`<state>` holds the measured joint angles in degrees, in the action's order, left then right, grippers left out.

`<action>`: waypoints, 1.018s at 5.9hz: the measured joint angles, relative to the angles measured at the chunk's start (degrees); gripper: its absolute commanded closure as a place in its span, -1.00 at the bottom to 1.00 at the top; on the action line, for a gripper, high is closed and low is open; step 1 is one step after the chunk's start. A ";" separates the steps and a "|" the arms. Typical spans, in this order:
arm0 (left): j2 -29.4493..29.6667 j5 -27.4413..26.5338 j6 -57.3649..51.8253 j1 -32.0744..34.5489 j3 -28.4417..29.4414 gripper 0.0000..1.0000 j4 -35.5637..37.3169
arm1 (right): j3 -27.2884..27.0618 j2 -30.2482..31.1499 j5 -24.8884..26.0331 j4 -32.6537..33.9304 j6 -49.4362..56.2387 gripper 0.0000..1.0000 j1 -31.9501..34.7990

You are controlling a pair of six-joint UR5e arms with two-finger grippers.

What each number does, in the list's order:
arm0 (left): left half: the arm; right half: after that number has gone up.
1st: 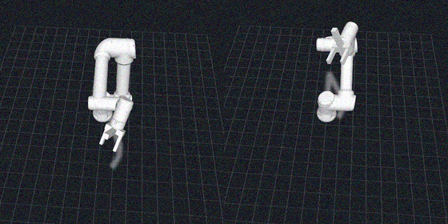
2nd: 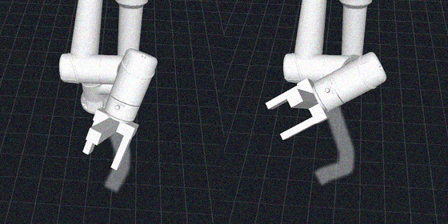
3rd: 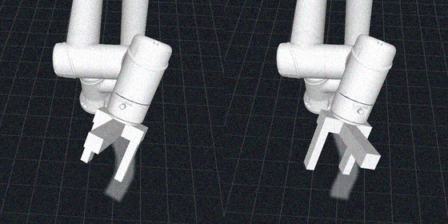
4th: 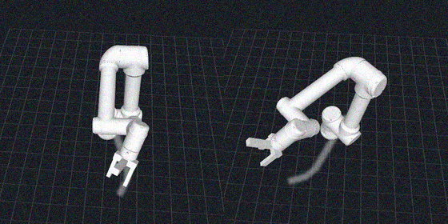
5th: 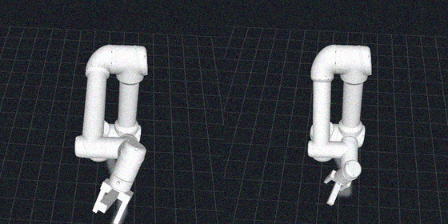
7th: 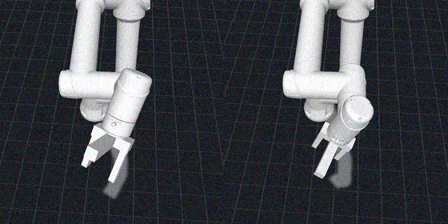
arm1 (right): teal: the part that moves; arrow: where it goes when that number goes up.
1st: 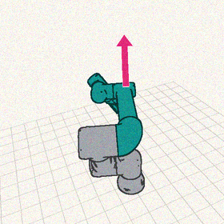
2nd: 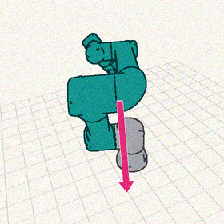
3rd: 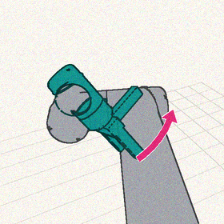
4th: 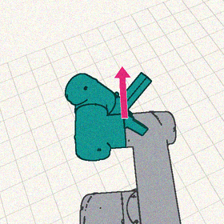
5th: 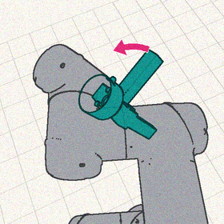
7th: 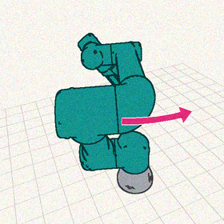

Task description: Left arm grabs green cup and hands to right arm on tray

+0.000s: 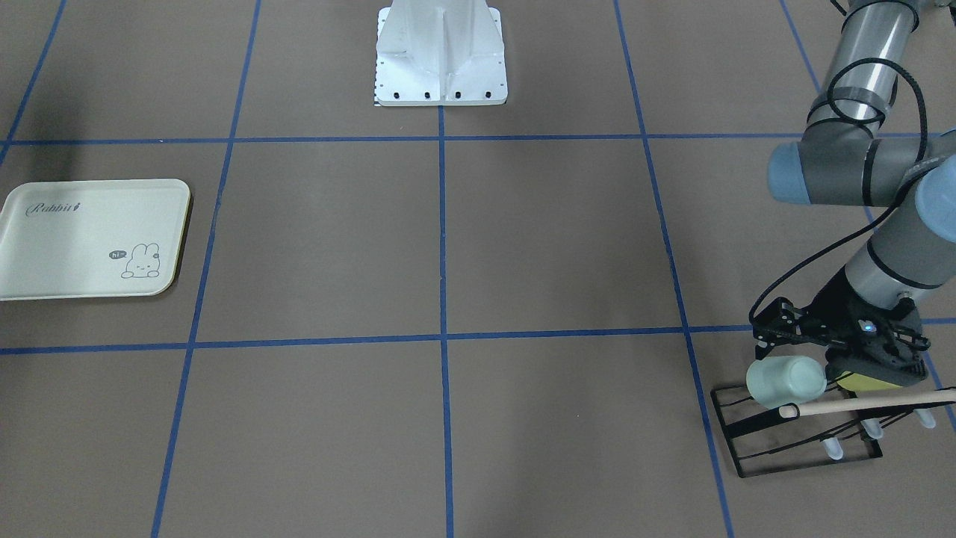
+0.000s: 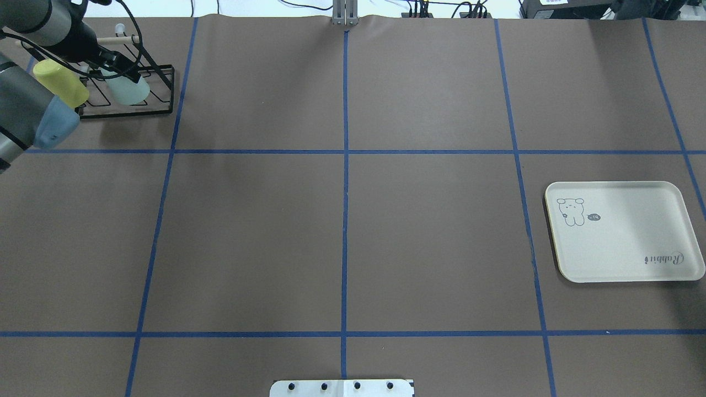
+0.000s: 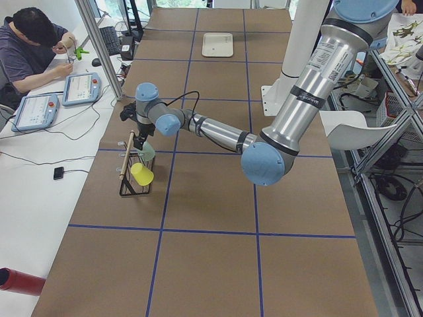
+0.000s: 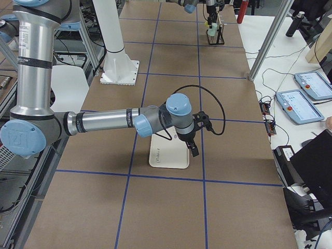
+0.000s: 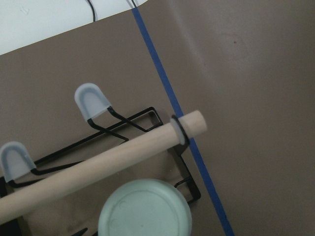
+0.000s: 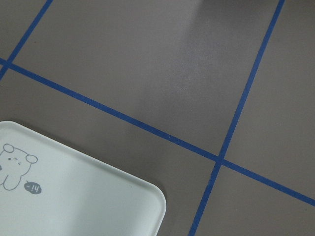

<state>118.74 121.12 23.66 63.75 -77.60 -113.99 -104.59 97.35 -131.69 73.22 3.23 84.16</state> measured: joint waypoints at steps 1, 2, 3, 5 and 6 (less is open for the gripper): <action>0.74 -0.55 -0.10 -0.03 1.22 -1.00 -0.06 | 0.00 -0.01 -0.04 0.00 0.01 -1.00 0.00; 1.45 -0.73 -0.16 -0.03 2.26 -0.96 -0.09 | 0.00 -0.03 -0.05 0.00 0.02 -1.00 0.00; 1.85 -0.78 -0.18 -0.03 2.85 -0.82 -0.09 | 0.00 -0.05 -0.06 0.00 0.02 -1.00 -0.02; 1.93 -0.80 -0.19 -0.03 3.16 -0.82 0.00 | 0.07 -0.05 -0.06 -0.01 0.02 -1.00 -0.01; 1.91 -0.83 -0.19 -0.03 3.18 -0.82 0.05 | 0.08 -0.05 -0.06 0.02 0.02 -1.00 0.00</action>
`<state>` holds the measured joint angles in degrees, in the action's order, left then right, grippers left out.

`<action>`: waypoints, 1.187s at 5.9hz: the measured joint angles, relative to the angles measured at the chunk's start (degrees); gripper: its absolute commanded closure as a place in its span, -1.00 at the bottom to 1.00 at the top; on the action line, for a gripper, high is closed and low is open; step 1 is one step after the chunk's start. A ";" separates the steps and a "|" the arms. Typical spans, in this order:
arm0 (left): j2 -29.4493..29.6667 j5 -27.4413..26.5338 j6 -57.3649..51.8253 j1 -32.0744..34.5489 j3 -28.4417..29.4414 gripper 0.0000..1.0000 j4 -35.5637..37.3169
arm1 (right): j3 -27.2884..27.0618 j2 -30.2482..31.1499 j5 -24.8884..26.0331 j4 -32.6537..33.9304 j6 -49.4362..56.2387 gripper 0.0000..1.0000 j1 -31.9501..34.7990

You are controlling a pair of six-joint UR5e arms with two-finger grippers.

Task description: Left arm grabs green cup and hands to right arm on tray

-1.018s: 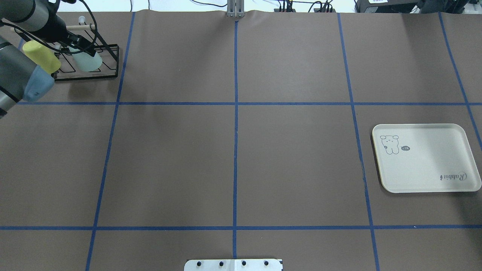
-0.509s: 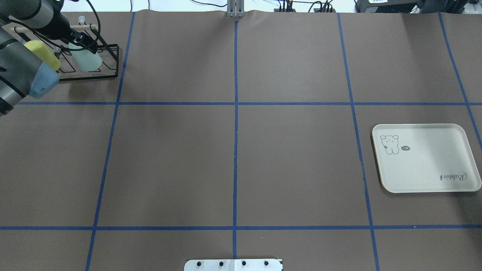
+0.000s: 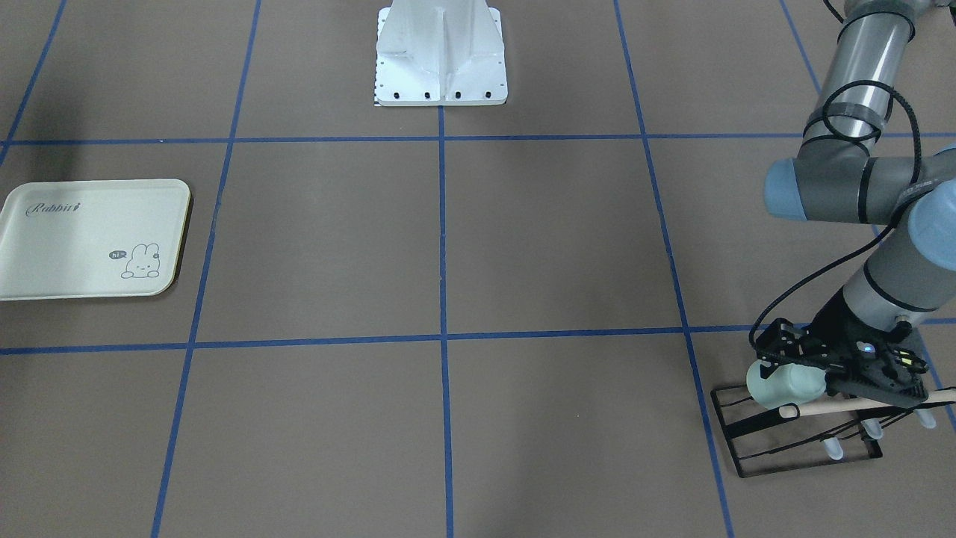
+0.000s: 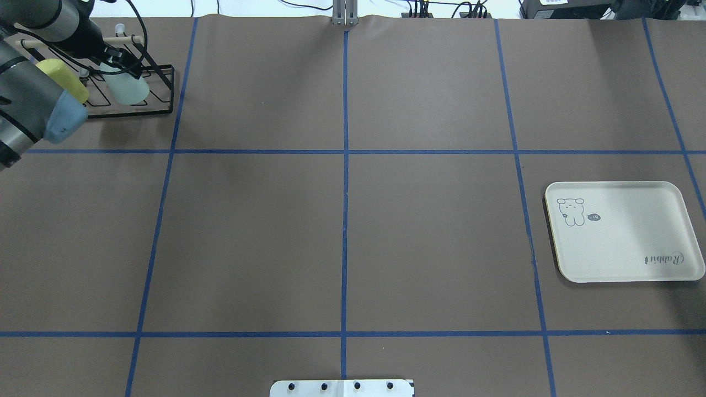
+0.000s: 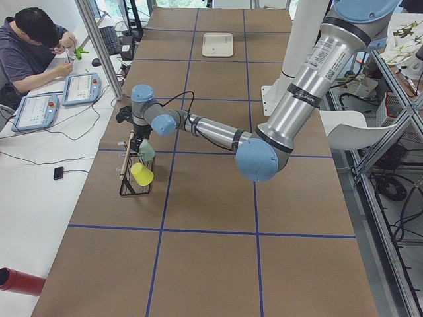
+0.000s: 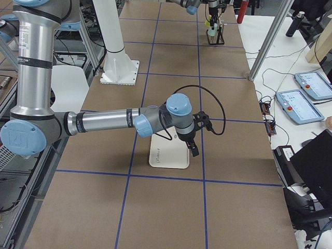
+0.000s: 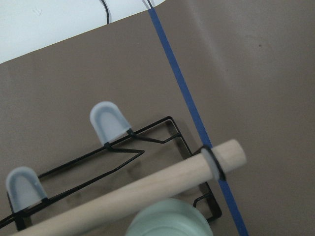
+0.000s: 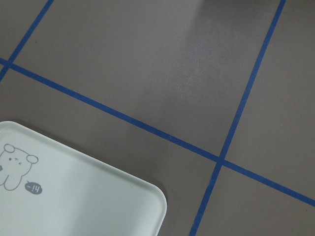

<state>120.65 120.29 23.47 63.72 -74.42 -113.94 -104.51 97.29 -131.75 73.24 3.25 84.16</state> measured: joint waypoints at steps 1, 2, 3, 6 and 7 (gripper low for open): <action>-0.08 -0.04 0.00 0.00 -0.01 -0.81 0.02 | 0.00 0.00 0.00 0.04 0.00 -1.00 0.02; -0.19 -0.05 0.00 0.00 -0.02 -0.81 0.03 | 0.01 0.00 0.00 0.06 -0.02 -1.00 0.04; -0.28 -0.06 0.00 0.00 -0.02 -0.63 0.03 | 0.01 0.00 -0.03 0.06 -0.07 -1.00 0.04; -0.41 0.25 0.08 0.00 -0.31 0.56 0.17 | 0.01 0.00 -0.12 0.06 -0.08 -1.00 0.00; -0.40 0.49 0.09 0.08 -0.53 0.84 0.22 | 0.01 0.00 -0.13 0.06 -0.09 -1.00 -0.02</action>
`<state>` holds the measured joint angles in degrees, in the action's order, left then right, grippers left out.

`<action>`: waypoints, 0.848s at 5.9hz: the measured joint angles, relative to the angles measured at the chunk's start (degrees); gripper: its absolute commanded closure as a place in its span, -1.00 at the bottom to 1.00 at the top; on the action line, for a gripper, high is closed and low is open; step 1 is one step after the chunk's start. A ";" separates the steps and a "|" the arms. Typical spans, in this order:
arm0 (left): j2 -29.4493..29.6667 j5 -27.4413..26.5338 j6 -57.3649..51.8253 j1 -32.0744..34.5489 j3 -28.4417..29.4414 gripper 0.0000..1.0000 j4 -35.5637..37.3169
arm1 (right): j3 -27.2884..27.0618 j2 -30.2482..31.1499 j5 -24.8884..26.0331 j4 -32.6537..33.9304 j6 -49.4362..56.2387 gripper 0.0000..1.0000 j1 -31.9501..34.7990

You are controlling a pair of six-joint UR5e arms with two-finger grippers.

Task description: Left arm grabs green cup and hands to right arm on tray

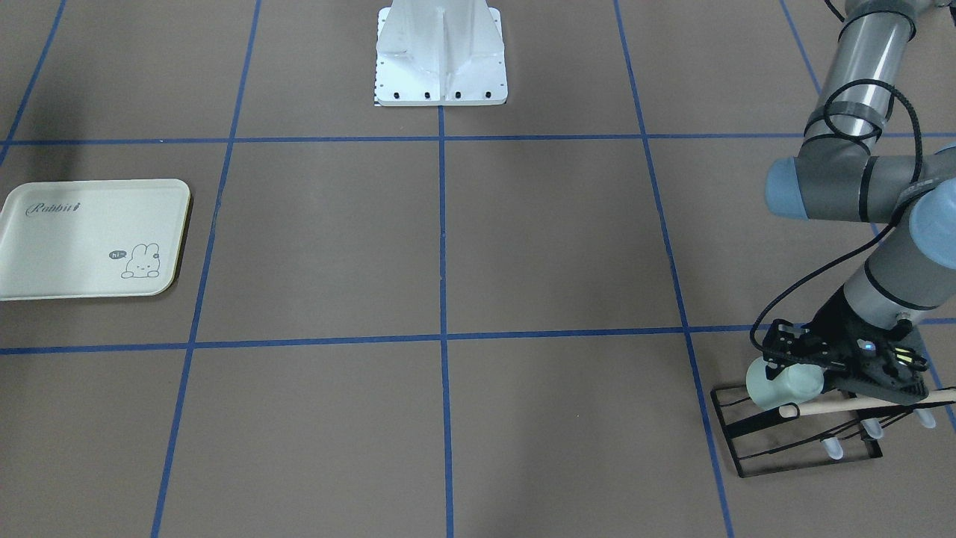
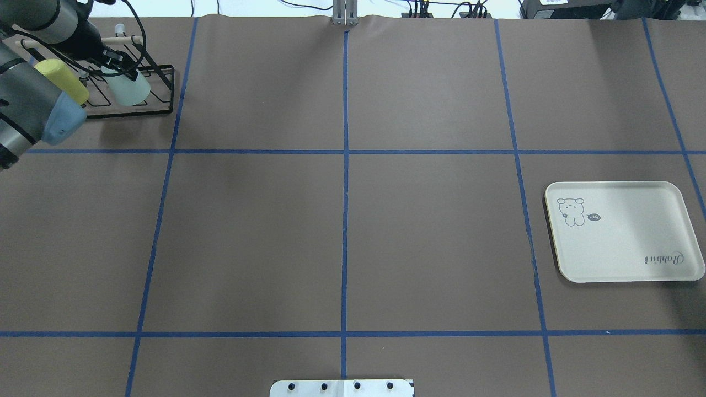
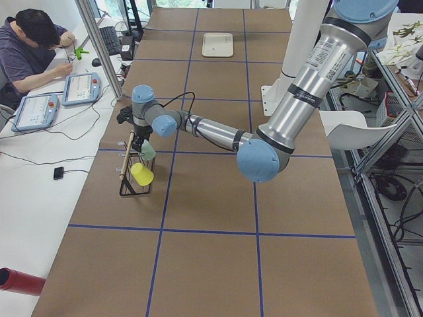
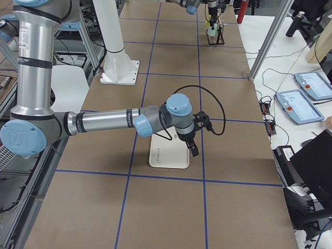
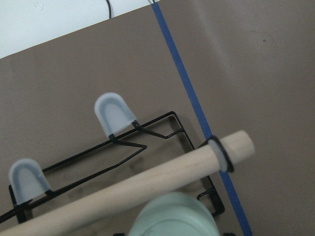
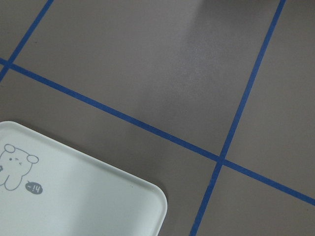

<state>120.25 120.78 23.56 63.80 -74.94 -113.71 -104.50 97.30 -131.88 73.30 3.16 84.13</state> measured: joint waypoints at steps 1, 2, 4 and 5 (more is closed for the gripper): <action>0.04 0.17 0.00 0.44 -0.56 0.97 0.08 | 0.00 0.00 0.03 0.00 0.00 -1.00 0.01; -0.03 0.23 0.03 1.20 -1.82 1.00 0.22 | 0.00 0.00 0.01 0.00 0.00 -1.00 0.01; -1.25 1.55 0.15 3.72 -6.63 1.00 1.29 | 0.00 0.00 -0.24 -0.04 0.00 -1.00 0.01; -2.81 3.49 0.17 5.36 -10.83 1.00 2.79 | 0.00 0.00 -0.55 -0.02 0.00 -1.00 0.02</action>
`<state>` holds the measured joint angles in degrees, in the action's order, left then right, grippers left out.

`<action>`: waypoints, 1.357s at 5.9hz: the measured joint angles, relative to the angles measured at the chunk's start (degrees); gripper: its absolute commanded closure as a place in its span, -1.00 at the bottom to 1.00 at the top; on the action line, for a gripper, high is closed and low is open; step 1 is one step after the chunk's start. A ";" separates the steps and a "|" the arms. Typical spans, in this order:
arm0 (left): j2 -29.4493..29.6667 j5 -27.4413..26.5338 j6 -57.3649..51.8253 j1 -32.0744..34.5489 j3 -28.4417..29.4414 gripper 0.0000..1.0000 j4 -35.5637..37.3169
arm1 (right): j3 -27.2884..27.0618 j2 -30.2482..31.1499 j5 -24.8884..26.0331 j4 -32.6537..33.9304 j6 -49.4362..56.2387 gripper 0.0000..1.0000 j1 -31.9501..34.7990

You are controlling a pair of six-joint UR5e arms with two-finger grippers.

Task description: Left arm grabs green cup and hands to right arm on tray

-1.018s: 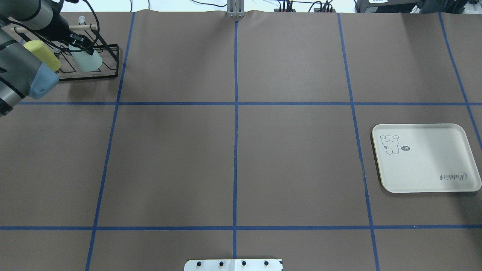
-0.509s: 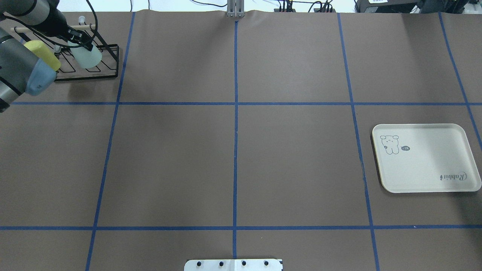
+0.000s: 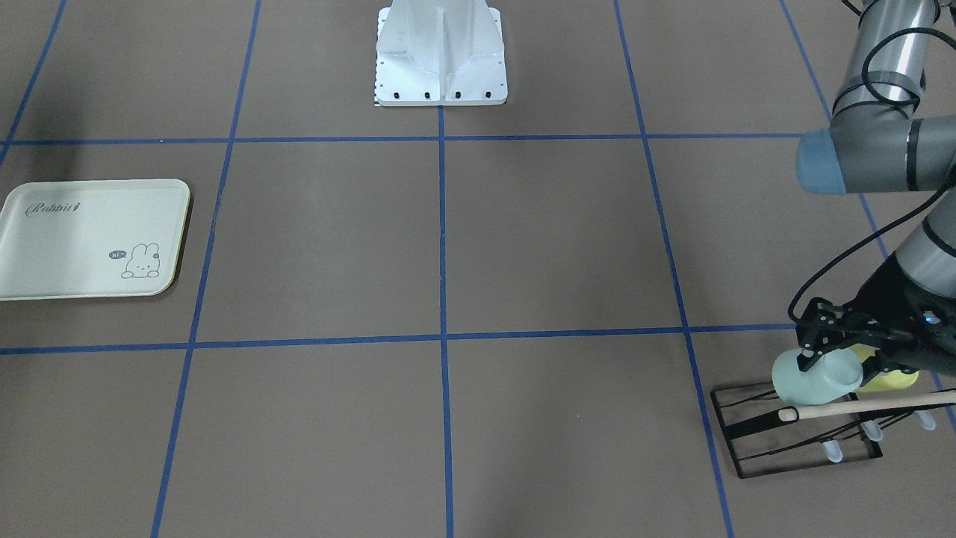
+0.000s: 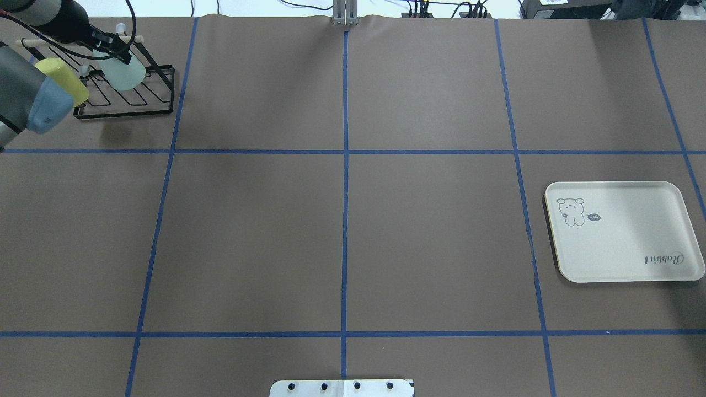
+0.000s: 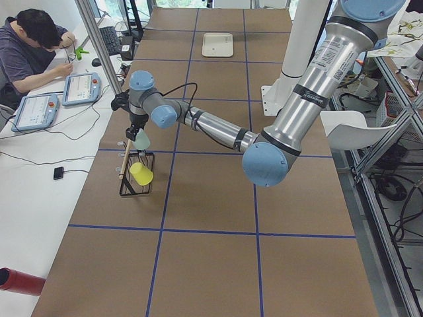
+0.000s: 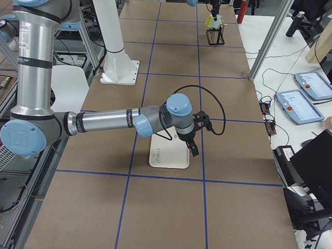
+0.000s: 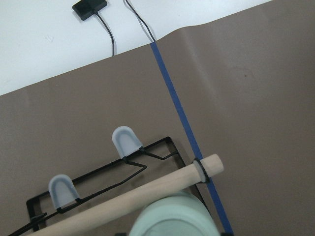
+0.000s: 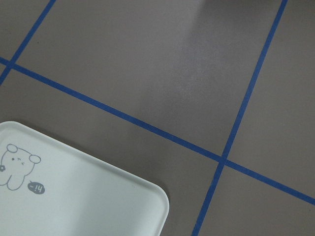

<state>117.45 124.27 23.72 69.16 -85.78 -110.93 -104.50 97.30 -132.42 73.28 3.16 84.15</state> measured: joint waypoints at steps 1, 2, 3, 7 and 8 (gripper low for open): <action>-2.42 1.49 0.39 0.97 -5.58 1.00 1.51 | -0.02 0.00 -0.32 -0.01 -0.03 -1.00 -0.01; -4.97 1.93 2.90 1.24 -10.97 1.00 2.10 | -0.06 -0.07 -1.68 -0.02 -0.12 -1.00 -0.03; -6.33 1.90 8.07 1.10 -14.63 1.00 1.96 | -0.42 -0.70 -3.71 -0.08 -2.65 -1.00 -0.04; -6.70 1.45 32.35 -3.02 -17.61 1.00 -11.10 | -4.64 -7.96 -5.91 -0.27 -24.69 -1.00 -2.93; -6.49 1.37 37.90 -4.55 -18.07 1.00 -14.69 | -7.37 -10.03 -5.77 -0.34 -32.67 -0.99 -4.97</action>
<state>110.96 125.63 61.62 64.61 -103.85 -125.62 -111.87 87.26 -138.20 72.94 -29.51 79.18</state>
